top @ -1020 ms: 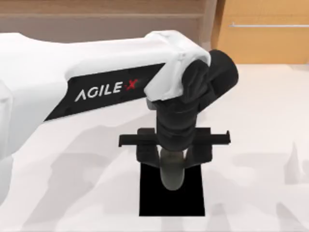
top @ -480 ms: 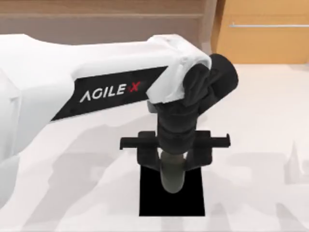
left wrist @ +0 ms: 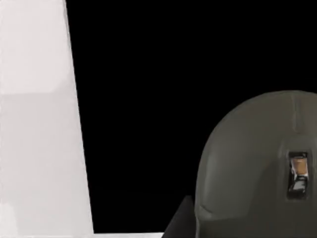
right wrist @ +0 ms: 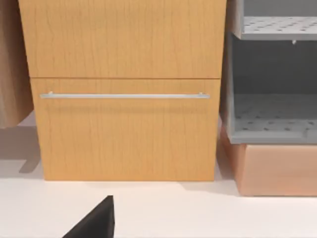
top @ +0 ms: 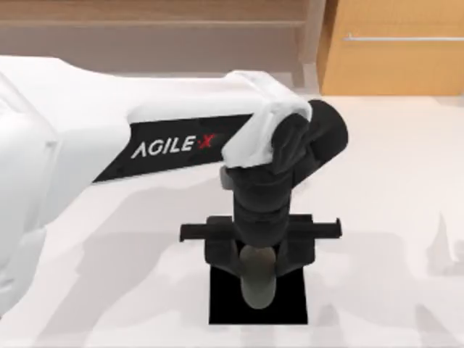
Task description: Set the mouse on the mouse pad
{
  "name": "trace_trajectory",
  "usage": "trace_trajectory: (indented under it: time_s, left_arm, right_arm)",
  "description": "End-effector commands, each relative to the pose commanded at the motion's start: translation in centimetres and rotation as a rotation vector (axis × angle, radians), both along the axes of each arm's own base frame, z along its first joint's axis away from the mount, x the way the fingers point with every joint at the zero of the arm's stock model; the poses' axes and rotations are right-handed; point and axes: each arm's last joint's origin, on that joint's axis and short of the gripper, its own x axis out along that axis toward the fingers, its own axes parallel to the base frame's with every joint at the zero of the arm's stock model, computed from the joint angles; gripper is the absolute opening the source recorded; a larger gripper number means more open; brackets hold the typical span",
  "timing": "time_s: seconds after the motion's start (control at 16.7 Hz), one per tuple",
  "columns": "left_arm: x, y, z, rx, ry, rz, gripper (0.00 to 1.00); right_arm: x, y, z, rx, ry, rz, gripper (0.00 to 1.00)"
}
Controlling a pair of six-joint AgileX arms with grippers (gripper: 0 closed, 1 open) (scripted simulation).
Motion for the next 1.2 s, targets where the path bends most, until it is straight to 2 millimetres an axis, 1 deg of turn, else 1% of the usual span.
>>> trace_trajectory:
  time_s: [0.3, 0.42, 0.54, 0.78, 1.2]
  left_arm:
    - [-0.2, -0.4, 0.0, -0.019, -0.076, 0.0, 0.0]
    - [-0.1, -0.4, -0.4, -0.009, -0.109, 0.004, 0.0]
    - [-0.1, -0.3, -1.1, 0.01, -0.114, 0.006, 0.0]
    - [-0.1, -0.3, -1.1, 0.01, -0.114, 0.006, 0.0]
    - [-0.1, -0.3, -1.1, 0.01, -0.114, 0.006, 0.53]
  right_arm:
    - [0.0, 0.0, 0.0, 0.0, 0.0, 0.0, 1.0]
    - [0.0, 0.0, 0.0, 0.0, 0.0, 0.0, 1.0]
    - [0.0, 0.0, 0.0, 0.0, 0.0, 0.0, 1.0]
    - [0.0, 0.0, 0.0, 0.0, 0.0, 0.0, 1.0]
    - [0.0, 0.0, 0.0, 0.0, 0.0, 0.0, 1.0]
